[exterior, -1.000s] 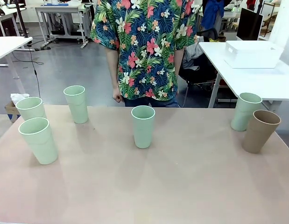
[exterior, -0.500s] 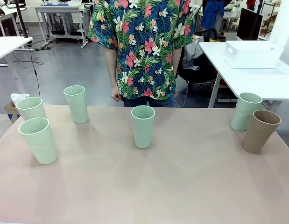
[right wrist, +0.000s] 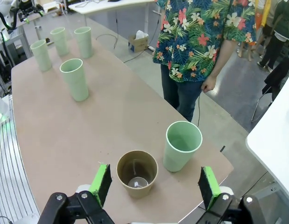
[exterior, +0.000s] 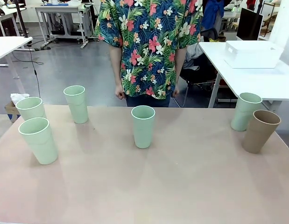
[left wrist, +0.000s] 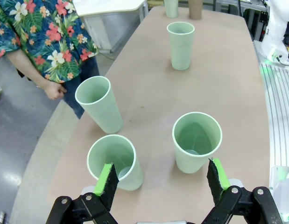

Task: Stack the cups and store them in the basket.
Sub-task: Pick up two Reusable plastic cups , one in each hand.

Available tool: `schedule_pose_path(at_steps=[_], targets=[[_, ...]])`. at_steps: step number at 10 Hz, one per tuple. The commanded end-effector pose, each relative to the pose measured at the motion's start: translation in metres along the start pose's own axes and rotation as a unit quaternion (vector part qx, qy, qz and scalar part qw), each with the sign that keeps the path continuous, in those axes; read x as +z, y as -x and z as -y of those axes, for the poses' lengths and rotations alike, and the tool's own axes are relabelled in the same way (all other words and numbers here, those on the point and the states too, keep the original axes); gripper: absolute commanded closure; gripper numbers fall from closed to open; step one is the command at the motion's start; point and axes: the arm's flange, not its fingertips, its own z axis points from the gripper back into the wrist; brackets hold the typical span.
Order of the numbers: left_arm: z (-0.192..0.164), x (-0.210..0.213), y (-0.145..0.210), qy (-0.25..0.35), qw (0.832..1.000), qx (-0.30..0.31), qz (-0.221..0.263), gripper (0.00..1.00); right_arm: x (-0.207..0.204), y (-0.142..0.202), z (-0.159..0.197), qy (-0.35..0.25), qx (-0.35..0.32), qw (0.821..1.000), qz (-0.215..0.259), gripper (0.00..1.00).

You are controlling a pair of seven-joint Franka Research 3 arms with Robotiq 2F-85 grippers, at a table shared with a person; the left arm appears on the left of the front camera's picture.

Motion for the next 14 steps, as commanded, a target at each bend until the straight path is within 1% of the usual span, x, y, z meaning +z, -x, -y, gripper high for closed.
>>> schedule_pose_path(at_steps=[1,2,3,4,5,6,8,11,12,14], targets=[[-0.036,0.000,0.004,0.006,1.000,0.016,0.003,0.00,-0.029,-0.004,0.032,-0.011,0.018,1.000,0.017,0.00],[-0.050,0.001,0.011,0.023,1.000,0.014,0.010,0.00,-0.044,0.003,0.047,-0.051,0.025,0.998,0.033,0.00],[-0.063,0.001,0.019,0.042,0.999,0.008,0.018,0.00,-0.050,0.018,0.058,-0.085,0.030,0.994,0.056,0.00],[-0.074,0.000,0.028,0.058,0.998,0.001,0.029,0.00,-0.058,0.035,0.066,-0.106,0.047,0.990,0.078,0.00],[-0.084,-0.001,0.040,0.065,0.997,-0.002,0.044,0.00,-0.064,0.055,0.073,-0.126,0.061,0.984,0.109,0.00],[-0.095,0.002,0.054,0.062,0.996,-0.011,0.064,0.00,-0.075,0.076,0.080,-0.161,0.074,0.976,0.129,0.00],[-0.113,0.003,0.084,0.066,0.991,-0.035,0.112,0.00,-0.089,0.112,0.096,-0.183,0.072,0.971,0.135,0.00],[-0.126,-0.008,0.127,0.064,0.983,-0.071,0.159,0.00,-0.105,0.167,0.106,-0.202,0.045,0.969,0.132,0.00],[-0.129,-0.014,0.139,0.068,0.981,-0.071,0.169,0.00,-0.109,0.178,0.104,-0.200,0.039,0.970,0.133,0.00],[-0.133,-0.027,0.158,0.078,0.980,-0.060,0.172,0.00,-0.120,0.190,0.099,-0.203,0.029,0.970,0.129,0.00]])
